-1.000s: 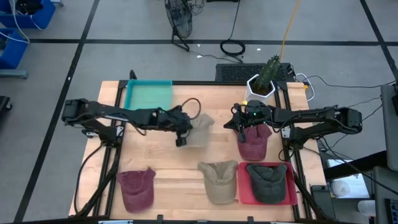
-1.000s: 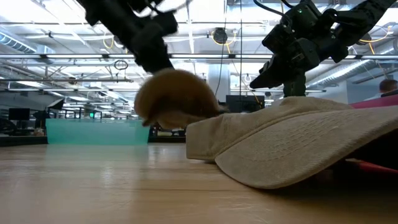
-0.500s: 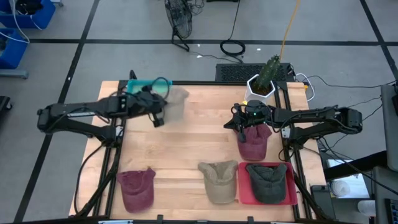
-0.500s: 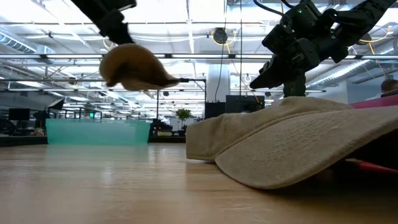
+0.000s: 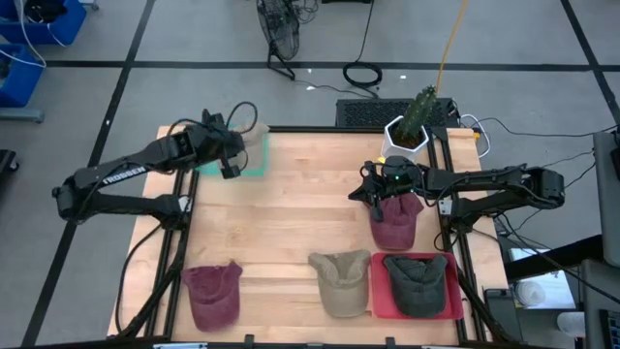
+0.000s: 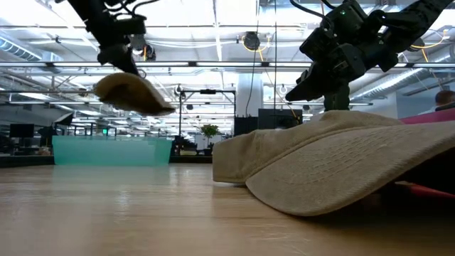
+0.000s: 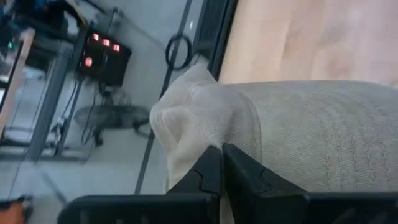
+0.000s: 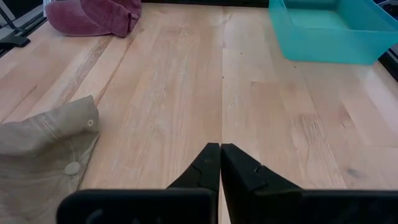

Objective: Pick & Place hat
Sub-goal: Put the top brown cap into the green bin

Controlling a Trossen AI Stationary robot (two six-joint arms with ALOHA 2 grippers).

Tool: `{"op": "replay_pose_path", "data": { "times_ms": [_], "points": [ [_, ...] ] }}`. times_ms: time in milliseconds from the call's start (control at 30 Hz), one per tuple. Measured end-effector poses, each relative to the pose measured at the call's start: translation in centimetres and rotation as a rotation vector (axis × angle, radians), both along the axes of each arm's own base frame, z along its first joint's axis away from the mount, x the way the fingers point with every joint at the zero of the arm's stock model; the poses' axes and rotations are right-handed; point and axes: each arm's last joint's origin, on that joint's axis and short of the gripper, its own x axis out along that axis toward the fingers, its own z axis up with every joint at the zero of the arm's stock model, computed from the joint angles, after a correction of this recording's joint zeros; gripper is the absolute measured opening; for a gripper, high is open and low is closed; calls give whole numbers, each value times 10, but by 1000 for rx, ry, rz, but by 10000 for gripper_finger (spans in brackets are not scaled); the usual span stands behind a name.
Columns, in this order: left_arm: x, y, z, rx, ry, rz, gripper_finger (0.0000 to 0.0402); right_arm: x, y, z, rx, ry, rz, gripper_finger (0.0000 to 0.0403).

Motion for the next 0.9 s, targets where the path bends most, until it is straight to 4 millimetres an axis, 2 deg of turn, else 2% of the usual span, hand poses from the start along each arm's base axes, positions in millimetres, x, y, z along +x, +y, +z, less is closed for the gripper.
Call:
{"op": "replay_pose_path", "data": {
  "times_ms": [100,200,333,433,600,767,900],
  "points": [
    [-6,13,-2,11,38,47,6,0,0,0,0,0,0,4],
    [-11,25,-5,7,67,87,13,0,0,0,0,0,0,4],
    [-14,40,-12,-79,59,63,13,0,0,0,0,0,0,4],
    [-14,50,-20,-140,69,51,6,0,0,0,0,0,0,4],
    [-13,67,-36,-201,134,47,19,0,0,0,0,1,0,4],
    [-14,83,-50,-247,189,73,6,-1,0,-2,5,23,1,4],
    [-17,94,-61,-286,210,116,21,-1,0,-3,-2,31,6,4]
  ]
}}
